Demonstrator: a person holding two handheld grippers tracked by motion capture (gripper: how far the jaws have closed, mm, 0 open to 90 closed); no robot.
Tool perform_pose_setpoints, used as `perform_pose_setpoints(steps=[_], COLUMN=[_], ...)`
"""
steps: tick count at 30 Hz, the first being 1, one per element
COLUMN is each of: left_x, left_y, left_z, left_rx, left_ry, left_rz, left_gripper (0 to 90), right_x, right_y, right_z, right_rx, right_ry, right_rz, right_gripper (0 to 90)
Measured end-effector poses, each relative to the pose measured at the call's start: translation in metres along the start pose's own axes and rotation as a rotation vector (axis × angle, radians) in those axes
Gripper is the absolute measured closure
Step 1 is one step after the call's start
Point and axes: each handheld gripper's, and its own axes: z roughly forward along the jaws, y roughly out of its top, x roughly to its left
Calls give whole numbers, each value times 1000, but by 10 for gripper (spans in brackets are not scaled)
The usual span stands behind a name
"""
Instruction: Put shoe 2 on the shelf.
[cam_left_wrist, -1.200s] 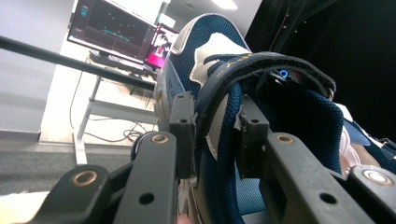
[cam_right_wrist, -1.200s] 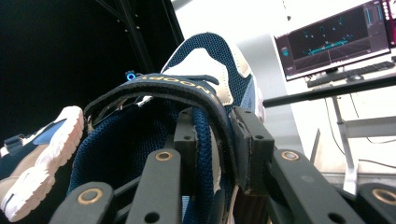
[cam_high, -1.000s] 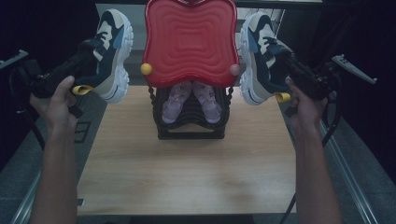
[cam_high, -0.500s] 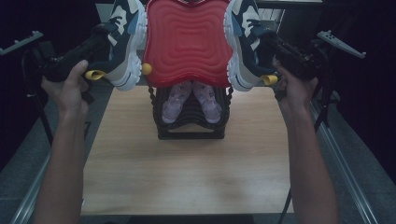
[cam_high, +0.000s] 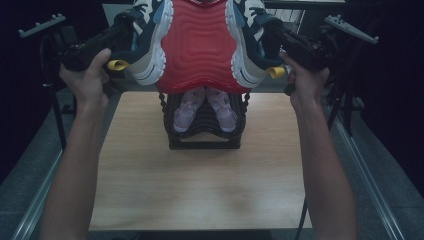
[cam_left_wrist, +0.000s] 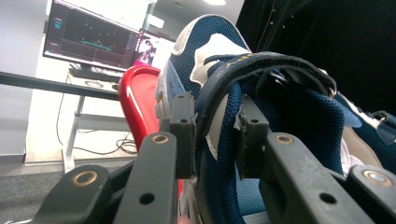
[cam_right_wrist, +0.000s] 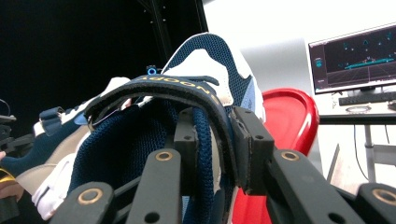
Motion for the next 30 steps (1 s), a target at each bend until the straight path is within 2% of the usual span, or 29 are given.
perform_pose_setpoints(steps=[6, 13, 20, 25, 30], left_x=[-7, -15, -19, -17, -16], left_y=[3, 4, 3, 0, -5], left_z=[17, 36, 54, 66, 75], left_rx=[13, 30, 47, 56, 64], left_ry=[2, 11, 21, 40, 72], left_rz=[8, 28, 49, 52, 82], left_gripper=[733, 733, 733, 733, 733], right_x=[7, 8, 7, 5, 3], right_y=[7, 4, 0, -3, -7], right_z=[18, 37, 49, 58, 70], right_rx=[11, 26, 49, 62, 82], right_ry=[11, 9, -6, -25, -43], right_rz=[-3, -21, -35, -51, -69], right_gripper=[730, 730, 730, 729, 729])
